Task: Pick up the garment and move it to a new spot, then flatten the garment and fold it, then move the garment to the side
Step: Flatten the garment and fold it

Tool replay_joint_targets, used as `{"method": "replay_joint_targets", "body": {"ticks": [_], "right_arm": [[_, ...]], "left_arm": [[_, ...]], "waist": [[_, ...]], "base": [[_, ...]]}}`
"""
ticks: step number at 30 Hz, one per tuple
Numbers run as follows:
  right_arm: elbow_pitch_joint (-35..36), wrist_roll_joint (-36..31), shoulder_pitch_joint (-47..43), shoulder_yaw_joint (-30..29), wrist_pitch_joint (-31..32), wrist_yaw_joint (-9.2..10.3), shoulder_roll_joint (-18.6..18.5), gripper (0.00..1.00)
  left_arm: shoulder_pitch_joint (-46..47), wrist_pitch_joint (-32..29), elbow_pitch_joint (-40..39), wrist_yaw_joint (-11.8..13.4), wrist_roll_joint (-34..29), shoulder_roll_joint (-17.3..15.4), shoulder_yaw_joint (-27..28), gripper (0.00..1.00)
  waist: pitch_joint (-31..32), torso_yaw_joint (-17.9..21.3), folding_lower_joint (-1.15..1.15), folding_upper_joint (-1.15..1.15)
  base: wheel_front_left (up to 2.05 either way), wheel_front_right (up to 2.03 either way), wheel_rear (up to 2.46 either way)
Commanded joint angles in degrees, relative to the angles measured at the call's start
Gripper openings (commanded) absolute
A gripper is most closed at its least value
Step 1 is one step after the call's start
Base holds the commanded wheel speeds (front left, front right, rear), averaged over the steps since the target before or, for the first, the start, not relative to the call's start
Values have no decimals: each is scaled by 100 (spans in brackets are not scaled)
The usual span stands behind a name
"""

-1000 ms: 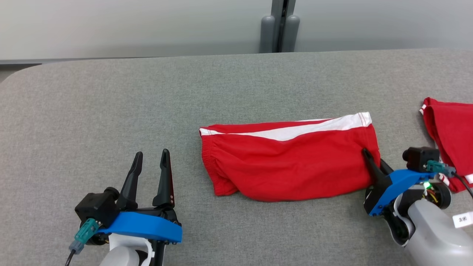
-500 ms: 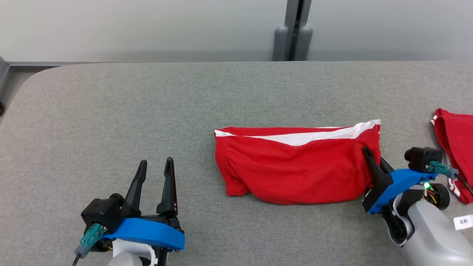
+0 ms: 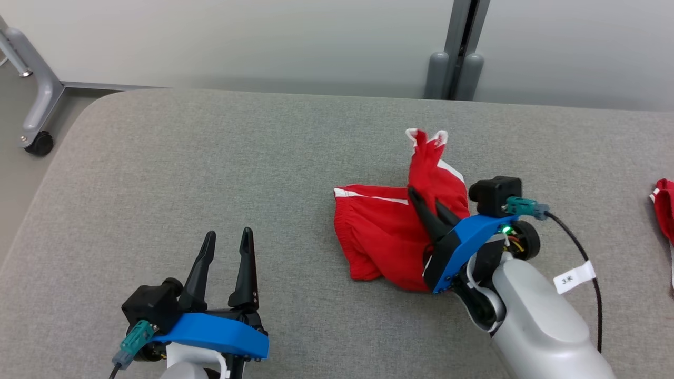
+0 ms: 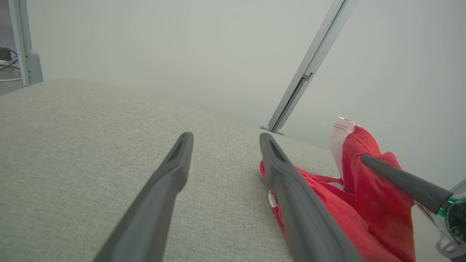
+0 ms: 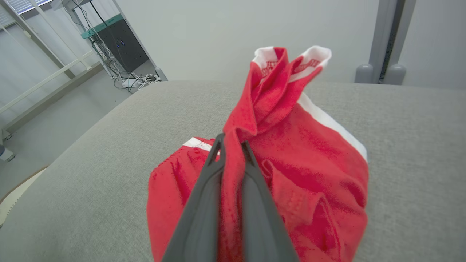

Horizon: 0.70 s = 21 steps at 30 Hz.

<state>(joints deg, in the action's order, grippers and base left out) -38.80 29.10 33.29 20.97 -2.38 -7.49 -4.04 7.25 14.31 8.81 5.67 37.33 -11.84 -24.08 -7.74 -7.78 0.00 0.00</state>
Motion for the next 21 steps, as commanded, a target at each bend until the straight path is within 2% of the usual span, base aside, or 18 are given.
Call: {"method": "replay_joint_targets", "body": {"ticks": [1,6,15,16,17,18,21], "right_arm": [[-15,-24,28,122,68,0,38,0],[-204,143,15,620,296,0,106,0],[-356,725,196,1422,258,0,113,0],[-389,743,224,1498,237,0,114,9],[-408,776,258,1556,201,0,113,38],[-401,827,275,1633,158,0,115,100],[-350,926,309,1845,32,0,110,100]], "left_arm": [[-8,41,1,-17,21,18,11,100],[-2,44,19,-17,30,35,35,100],[-21,64,34,-27,19,48,104,100],[-20,66,39,-26,17,52,109,100],[-16,68,43,-25,11,61,109,100],[-10,69,46,-29,4,67,102,100],[-1,71,61,-41,-8,74,92,100]], "waist": [[-15,-64,0,0],[-32,-239,0,0],[-64,-344,0,0],[-65,-339,0,0],[-66,-333,0,0],[-64,-325,0,0],[-56,-283,0,0]], "base": [[0,0,0],[0,0,0],[0,0,0],[0,0,0],[0,0,0],[0,0,0],[0,0,0]]}}
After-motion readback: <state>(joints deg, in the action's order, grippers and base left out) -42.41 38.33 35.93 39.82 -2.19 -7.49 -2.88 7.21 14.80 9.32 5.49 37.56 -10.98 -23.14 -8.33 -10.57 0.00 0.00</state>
